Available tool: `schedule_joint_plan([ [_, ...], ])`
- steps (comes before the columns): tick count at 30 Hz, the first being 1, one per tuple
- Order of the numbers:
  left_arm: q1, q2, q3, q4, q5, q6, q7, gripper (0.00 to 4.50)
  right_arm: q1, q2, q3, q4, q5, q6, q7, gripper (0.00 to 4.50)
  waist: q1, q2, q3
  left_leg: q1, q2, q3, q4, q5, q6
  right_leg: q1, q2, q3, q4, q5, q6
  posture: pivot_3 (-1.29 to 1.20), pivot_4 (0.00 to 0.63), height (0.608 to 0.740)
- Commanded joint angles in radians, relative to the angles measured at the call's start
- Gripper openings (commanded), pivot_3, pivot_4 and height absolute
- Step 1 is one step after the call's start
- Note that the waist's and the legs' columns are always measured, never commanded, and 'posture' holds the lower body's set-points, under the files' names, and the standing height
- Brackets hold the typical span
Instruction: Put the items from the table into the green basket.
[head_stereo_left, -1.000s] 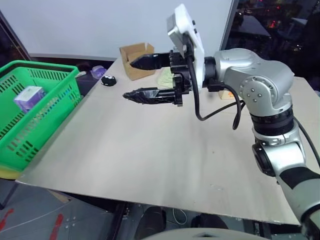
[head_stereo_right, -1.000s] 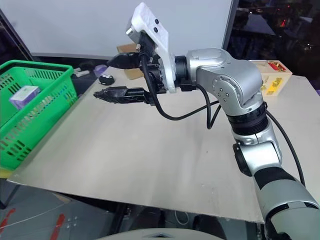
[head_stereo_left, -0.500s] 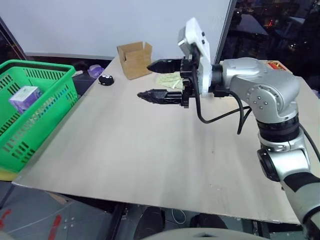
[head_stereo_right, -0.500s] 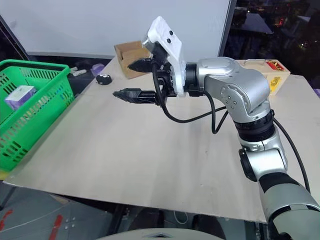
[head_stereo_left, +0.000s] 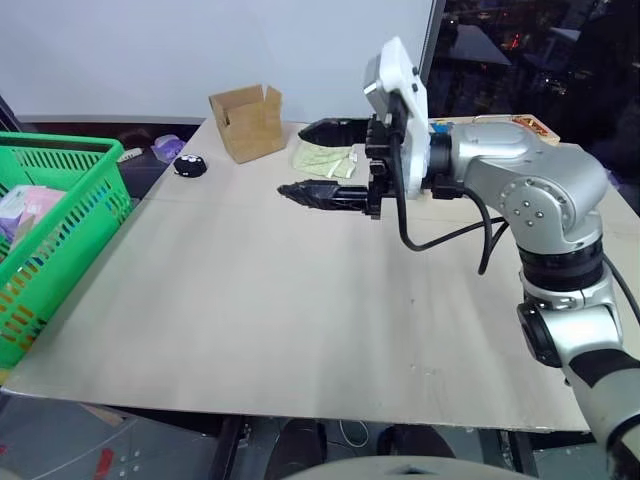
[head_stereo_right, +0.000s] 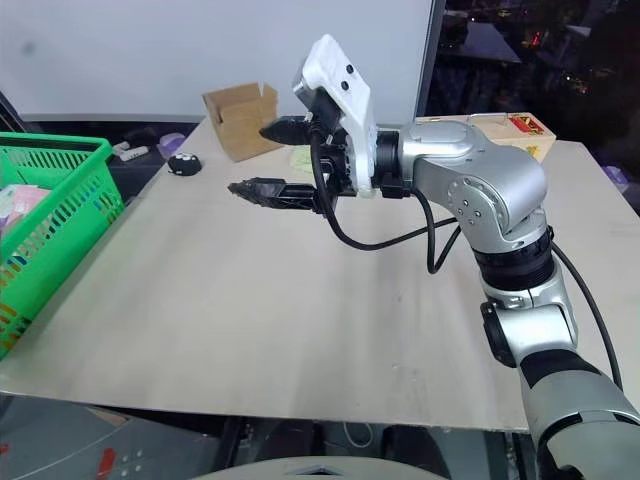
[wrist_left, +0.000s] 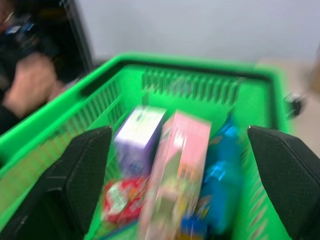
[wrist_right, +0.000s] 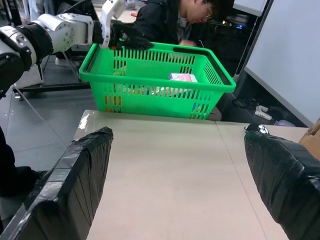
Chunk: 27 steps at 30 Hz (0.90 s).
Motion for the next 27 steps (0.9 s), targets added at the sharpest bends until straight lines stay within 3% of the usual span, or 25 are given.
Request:
schedule_joint_plan([
  [1, 0.082, -0.072, 0.068, -0.334, -0.126, 0.153, -0.025, 4.48, -0.002, -0.01, -0.046, -0.043, 0.012, -0.011, -0.007, 4.5, 0.001, 0.0, 0.0, 0.0, 0.0, 0.0, 0.0, 0.0, 0.0, 0.0, 0.0, 0.0, 0.0, 0.0, 0.0, 0.11, 0.0, 0.74],
  [6, 0.222, -0.251, 0.057, -0.81, -0.295, 0.389, 0.046, 4.48, 0.036, -0.017, -0.065, -0.081, 0.029, -0.011, -0.016, 4.5, 0.0, 0.0, 0.0, 0.003, -0.001, 0.0, 0.0, 0.0, 0.0, 0.004, -0.002, 0.001, 0.0, 0.0, 0.0, 0.1, 0.0, 0.74],
  [11, 0.286, -0.431, -0.112, -1.1, -0.31, 0.436, 0.156, 4.48, 0.145, -0.085, -0.08, -0.157, 0.009, 0.015, -0.058, 4.5, 0.002, 0.003, -0.002, 0.006, -0.001, 0.0, 0.0, 0.0, 0.0, 0.006, -0.002, 0.002, 0.0, 0.0, 0.0, 0.05, 0.0, 0.74],
  [17, 0.246, -0.578, -0.373, -1.234, -0.208, 0.424, 0.287, 4.48, 0.393, -0.173, -0.129, -0.276, -0.081, 0.014, -0.213, 4.5, -0.001, 0.004, -0.003, 0.006, -0.002, 0.001, 0.001, 0.0, 0.0, 0.007, -0.001, 0.002, 0.0, 0.0, 0.0, -0.02, 0.0, 0.74],
  [22, 0.249, -0.645, -0.455, -1.257, -0.158, 0.412, 0.344, 4.48, 0.58, -0.18, -0.175, -0.375, -0.172, -0.024, -0.344, 4.5, -0.042, 0.011, -0.003, 0.007, -0.001, 0.003, 0.002, 0.0, 0.001, 0.007, 0.006, 0.006, 0.0, 0.0, 0.0, -0.09, 0.0, 0.74],
  [27, 0.328, -0.675, -0.466, -1.313, -0.162, 0.428, 0.359, 4.48, 0.818, -0.233, -0.195, -0.475, -0.238, -0.117, -0.343, 4.5, -0.069, 0.013, -0.004, 0.007, -0.001, 0.003, 0.001, 0.0, 0.001, 0.007, 0.011, 0.008, -0.001, 0.0, 0.0, -0.13, 0.0, 0.74],
])
